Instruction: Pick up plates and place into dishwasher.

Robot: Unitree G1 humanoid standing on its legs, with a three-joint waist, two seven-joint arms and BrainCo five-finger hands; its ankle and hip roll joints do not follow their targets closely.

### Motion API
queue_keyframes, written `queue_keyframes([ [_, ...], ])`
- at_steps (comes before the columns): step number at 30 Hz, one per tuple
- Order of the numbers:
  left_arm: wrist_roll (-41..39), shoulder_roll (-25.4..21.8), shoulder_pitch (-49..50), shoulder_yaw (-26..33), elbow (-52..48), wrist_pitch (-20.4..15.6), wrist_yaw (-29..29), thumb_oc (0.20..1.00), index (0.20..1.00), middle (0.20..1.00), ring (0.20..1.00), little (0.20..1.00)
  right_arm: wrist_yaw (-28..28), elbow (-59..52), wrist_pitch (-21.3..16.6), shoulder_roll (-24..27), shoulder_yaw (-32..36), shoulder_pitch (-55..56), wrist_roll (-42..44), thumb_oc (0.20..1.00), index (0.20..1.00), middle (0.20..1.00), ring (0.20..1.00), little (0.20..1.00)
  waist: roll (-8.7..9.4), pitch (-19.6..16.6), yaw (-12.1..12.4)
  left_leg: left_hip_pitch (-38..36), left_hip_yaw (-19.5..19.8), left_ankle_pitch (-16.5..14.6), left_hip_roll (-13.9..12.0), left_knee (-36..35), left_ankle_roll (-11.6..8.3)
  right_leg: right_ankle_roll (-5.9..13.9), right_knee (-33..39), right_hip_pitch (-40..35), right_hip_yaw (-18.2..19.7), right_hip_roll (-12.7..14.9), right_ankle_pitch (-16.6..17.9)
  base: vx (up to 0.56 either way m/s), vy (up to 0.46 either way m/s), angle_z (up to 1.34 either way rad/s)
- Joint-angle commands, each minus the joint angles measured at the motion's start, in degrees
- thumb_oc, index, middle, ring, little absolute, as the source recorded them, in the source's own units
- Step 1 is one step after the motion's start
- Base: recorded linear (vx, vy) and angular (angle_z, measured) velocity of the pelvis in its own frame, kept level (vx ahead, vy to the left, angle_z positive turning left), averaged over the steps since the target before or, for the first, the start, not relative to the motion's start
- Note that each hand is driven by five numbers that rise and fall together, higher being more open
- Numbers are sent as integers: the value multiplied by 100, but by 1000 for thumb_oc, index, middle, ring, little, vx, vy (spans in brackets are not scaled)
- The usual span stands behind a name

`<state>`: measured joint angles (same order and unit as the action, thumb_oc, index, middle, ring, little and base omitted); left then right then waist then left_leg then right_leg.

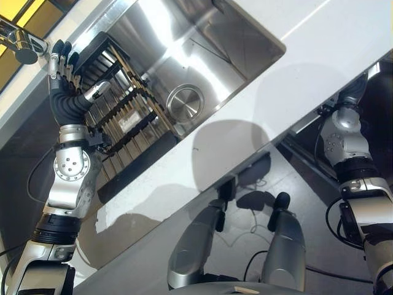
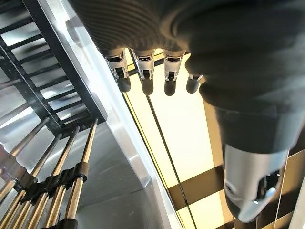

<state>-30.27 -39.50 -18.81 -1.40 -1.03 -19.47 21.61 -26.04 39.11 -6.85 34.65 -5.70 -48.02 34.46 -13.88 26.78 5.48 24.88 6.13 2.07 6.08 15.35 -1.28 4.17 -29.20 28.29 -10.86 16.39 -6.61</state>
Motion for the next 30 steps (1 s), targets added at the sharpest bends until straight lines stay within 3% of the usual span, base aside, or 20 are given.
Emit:
queue_keyframes([
  [1,92,-318,-211,212,-496,-242,230,1000,1000,1000,1000,1000,-51,-1313,-115,-366,-384,-307,-675,1000,1000,1000,1000,1000,178,219,-15,208,-476,-962,358,932,283,217,1762,-370,927,500,1558,-107,172,-8],
  [8,380,51,22,176,-504,-162,291,1000,1000,1000,1000,1000,-577,-1956,84,-305,147,883,-1160,1000,1000,1000,1000,1000,350,22,-440,-127,-808,-1226,290,1017,364,216,1851,-408,1265,471,1799,-6,150,-30],
  [12,567,367,576,313,-573,-250,268,1000,1000,1000,1000,1000,-706,-2230,196,-388,399,1552,-1423,1000,1000,1000,1000,1000,360,-117,-496,-538,-1075,-1237,209,775,393,271,1875,-614,1031,548,1830,80,199,-53],
  [14,644,455,836,436,-651,-307,271,1000,1000,1000,1000,1000,-696,-2297,159,-375,563,1801,-1503,1000,1000,1000,1000,1000,321,-118,-495,-672,-1224,-1175,114,633,430,225,1547,-624,863,476,1620,-24,192,-54],
  [16,671,508,958,501,-715,-277,170,1000,1000,1000,1000,1000,-814,-2418,91,-347,746,2184,-1494,1000,1000,1000,1000,1000,225,-126,-501,-679,-1285,-1090,-7,608,538,-17,355,-558,822,91,884,-66,166,-24],
  [18,683,530,1031,561,-787,-179,33,1000,1000,1000,1000,1000,-952,-2570,19,-375,893,2571,-1478,1000,1000,1000,1000,1000,273,-181,-478,-644,-1330,-1015,-41,640,597,-168,-478,-499,696,-170,475,-35,60,-22],
  [20,712,539,1136,625,-812,-166,-104,1000,1000,1000,1000,1000,-1038,-2786,-113,-431,1045,3007,-1416,1000,1000,1000,1000,1000,381,-234,-452,-660,-1369,-936,-70,582,619,-231,-1006,-486,487,-306,318,-18,-22,-28],
  [25,775,504,1161,701,-678,-159,-179,1000,1000,1000,1000,1000,-1179,-2923,-229,-432,1243,3342,-1363,1000,1000,1000,1000,1000,469,-247,-440,-752,-1509,-794,-162,355,554,-264,-1160,-591,190,-355,123,-2,-17,-64],
  [30,702,616,1134,670,-598,-135,-127,1000,1000,1000,1000,1000,-1635,-2780,-153,-489,1481,3585,-1110,1000,1000,1000,1000,1000,363,-181,-562,-669,-1702,-666,-337,329,346,-274,-684,-697,133,-274,-190,-46,25,-59],
])
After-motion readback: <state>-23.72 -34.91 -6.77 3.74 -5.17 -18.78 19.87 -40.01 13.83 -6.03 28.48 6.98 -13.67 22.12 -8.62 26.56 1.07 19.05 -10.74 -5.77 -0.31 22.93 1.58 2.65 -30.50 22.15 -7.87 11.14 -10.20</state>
